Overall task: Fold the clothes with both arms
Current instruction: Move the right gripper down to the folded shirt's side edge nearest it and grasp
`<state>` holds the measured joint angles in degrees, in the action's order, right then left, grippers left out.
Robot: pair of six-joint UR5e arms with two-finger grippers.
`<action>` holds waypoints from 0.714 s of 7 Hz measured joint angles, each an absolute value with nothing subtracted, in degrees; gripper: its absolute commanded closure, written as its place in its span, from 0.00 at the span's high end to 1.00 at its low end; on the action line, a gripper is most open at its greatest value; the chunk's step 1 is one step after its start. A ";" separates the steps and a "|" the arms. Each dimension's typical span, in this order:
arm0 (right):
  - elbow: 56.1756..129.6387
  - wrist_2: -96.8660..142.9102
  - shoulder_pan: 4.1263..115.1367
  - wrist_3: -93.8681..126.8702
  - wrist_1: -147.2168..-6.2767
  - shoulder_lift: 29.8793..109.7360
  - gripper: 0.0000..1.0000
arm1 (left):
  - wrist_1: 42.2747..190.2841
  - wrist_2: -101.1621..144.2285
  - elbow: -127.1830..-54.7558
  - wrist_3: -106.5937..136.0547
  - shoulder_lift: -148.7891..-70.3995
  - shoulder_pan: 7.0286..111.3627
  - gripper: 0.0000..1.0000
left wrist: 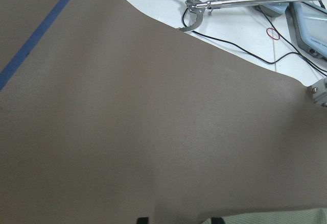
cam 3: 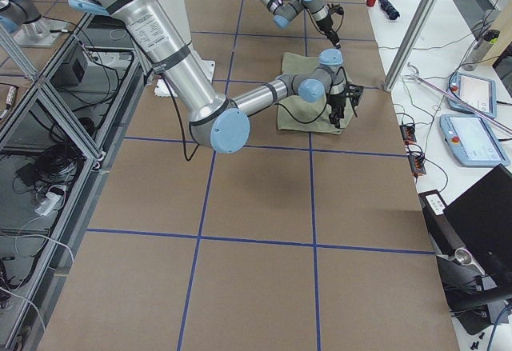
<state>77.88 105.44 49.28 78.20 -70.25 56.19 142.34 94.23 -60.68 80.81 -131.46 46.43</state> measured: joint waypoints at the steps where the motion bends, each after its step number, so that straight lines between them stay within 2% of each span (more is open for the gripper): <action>1: 83.72 105.41 47.05 82.43 -70.16 61.02 0.73 | 142.42 94.28 -60.84 80.73 -131.37 46.53 0.54; 3: 91.28 105.13 42.51 91.85 -70.06 66.79 0.75 | 142.50 94.30 -61.18 80.69 -131.29 46.63 0.54; 5: 95.85 104.17 38.70 97.41 -70.05 70.09 0.75 | 142.48 94.29 -61.93 80.66 -131.07 46.70 0.54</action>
